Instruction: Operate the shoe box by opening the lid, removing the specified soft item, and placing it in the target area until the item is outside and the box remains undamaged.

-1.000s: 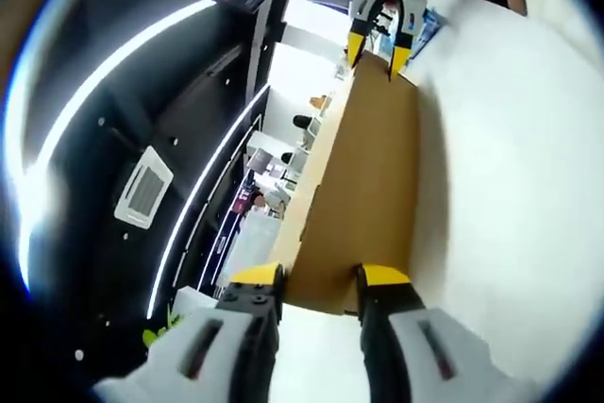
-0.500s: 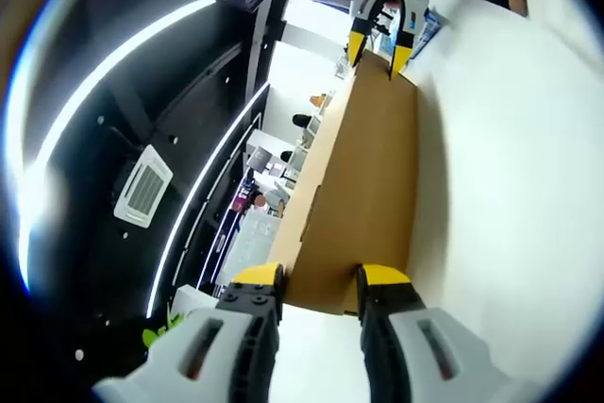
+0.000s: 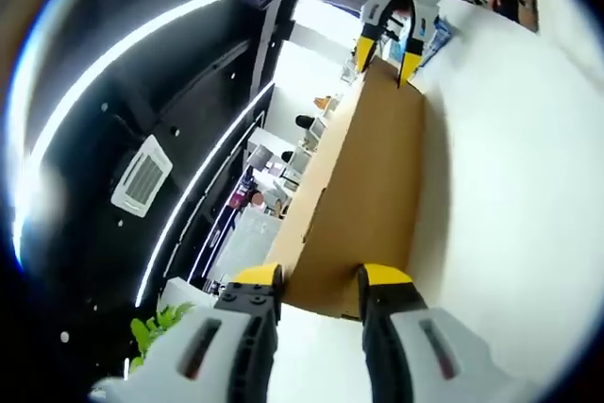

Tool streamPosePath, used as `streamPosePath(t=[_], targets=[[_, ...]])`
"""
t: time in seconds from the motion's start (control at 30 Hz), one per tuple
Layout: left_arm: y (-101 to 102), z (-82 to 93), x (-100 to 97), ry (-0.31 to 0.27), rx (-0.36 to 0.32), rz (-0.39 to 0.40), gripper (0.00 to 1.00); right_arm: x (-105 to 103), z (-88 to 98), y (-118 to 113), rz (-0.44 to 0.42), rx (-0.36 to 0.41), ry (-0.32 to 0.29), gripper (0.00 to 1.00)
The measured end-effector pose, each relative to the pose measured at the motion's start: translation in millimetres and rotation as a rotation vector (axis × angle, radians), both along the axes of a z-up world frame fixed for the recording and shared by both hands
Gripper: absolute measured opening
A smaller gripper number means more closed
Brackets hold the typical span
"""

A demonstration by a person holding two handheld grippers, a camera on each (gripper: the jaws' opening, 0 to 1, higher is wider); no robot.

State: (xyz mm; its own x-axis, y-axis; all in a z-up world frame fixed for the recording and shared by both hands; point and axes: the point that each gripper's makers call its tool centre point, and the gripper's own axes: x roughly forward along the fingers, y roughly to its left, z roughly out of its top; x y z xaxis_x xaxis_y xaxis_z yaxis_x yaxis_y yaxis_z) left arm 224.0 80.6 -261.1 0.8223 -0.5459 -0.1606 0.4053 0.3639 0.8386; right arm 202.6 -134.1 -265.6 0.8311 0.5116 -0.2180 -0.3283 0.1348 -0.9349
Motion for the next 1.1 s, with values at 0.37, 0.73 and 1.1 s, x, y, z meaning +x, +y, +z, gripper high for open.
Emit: streamPosePath(t=[0.37,0.73,1.1], targets=[[9,9.0,-0.2,0.111,-0.227,0.001,0.31,-11,9.0,4,0.022,0.32,0.21,0.33],[8,23.2,-7.1,0.231,-0.428,-0.029,0.37,-14,25.4,-6,0.008,0.475,0.229,0.28],[22,50.9,-12.2,0.385,-0.745,-0.085,0.39,-23,57.8,-22,0.012,0.888,0.412,0.28]])
